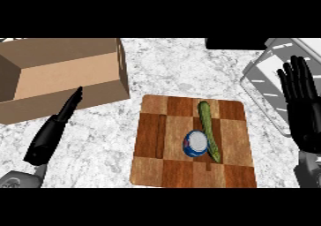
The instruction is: Pick the can from the cutting board and place it in the tiered basket
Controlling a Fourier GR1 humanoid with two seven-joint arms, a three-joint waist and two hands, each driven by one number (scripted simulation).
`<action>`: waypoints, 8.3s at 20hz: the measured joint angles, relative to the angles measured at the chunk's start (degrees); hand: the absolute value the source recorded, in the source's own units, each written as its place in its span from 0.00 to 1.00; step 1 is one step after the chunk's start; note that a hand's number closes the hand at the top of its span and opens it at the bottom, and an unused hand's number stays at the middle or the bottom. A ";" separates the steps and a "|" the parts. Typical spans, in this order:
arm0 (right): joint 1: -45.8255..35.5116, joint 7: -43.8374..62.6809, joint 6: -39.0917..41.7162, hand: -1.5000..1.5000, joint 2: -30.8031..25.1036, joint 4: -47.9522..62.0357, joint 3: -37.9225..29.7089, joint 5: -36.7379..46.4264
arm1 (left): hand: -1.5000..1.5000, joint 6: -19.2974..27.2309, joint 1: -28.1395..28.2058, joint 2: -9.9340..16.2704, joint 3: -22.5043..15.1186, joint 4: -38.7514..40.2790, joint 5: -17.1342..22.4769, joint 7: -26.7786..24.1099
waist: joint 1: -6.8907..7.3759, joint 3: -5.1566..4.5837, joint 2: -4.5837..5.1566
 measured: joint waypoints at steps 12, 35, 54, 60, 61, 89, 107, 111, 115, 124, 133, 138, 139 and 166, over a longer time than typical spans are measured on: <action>-4.69 0.34 22.28 0.00 8.18 11.13 -2.26 -26.79 | 0.50 9.15 -2.61 -11.16 1.19 -2.21 2.17 6.19 | 0.52 0.50 -2.02; -12.68 5.79 59.35 0.00 -23.14 -6.95 -6.94 -2.54 | 0.50 13.58 -3.25 -14.72 0.66 -4.40 -0.30 11.20 | -1.44 -0.11 -3.40; -18.68 38.38 58.06 0.00 -13.48 -24.80 10.45 6.16 | 0.50 11.18 -5.12 -17.54 3.70 -2.53 -2.72 10.70 | -0.96 -0.05 -3.11; -18.74 42.58 60.20 0.00 -12.19 -24.69 12.02 7.08 | 0.50 11.42 -4.68 -19.08 3.46 -3.22 -4.44 11.36 | -0.98 -0.04 -3.09; -18.36 41.77 60.72 0.00 -11.75 -23.99 12.21 8.90 | 0.50 10.87 -4.82 -18.93 3.94 -2.97 -4.24 10.96 | -0.96 -0.04 -3.08; -11.65 17.50 60.36 0.00 -5.47 -16.43 16.93 50.11 | 0.50 6.93 -3.30 -21.43 7.10 -4.84 -7.21 11.98 | -0.89 0.01 -3.05; -9.19 5.89 60.47 0.00 0.77 -7.57 15.27 59.65 | 0.50 4.89 -2.76 -23.21 9.11 -5.93 -9.23 12.62 | -1.00 -0.02 -3.03; -9.74 4.55 60.40 0.00 2.99 -4.81 15.55 61.88 | 0.50 4.14 -1.98 -23.34 9.33 -7.12 -9.50 13.42 | -0.92 -0.06 -3.01; -8.76 4.79 61.28 0.00 5.12 -4.88 16.04 63.55 | 0.50 4.00 -1.92 -24.12 9.58 -5.90 -9.95 12.41 | -0.98 -0.04 -3.04; -8.81 3.78 58.84 0.00 9.39 0.64 18.43 69.47 | 0.50 3.78 -2.93 -24.95 10.24 -5.52 -10.97 12.75 | -0.98 -0.02 -3.04; -8.83 0.56 56.11 0.00 11.86 5.94 17.62 73.14 | 0.50 3.20 -1.97 -25.63 10.52 -6.08 -11.58 12.17 | -0.99 0.00 -3.06; -7.16 -0.09 54.61 0.00 13.41 6.58 18.03 74.68 | 0.50 3.08 -1.81 -26.01 10.65 -5.40 -11.76 10.40 | -1.04 0.04 -3.13; -6.78 0.08 54.05 0.00 14.08 7.04 18.47 75.13 | 0.50 3.21 -1.34 -26.15 10.18 -6.54 -12.14 11.61 | -1.01 0.02 -3.10; 1.64 -11.38 27.15 1.00 0.94 13.78 11.48 87.21 | 0.50 2.36 -1.97 -25.58 12.83 -5.59 -11.55 11.96 | -2.51 -0.17 -3.72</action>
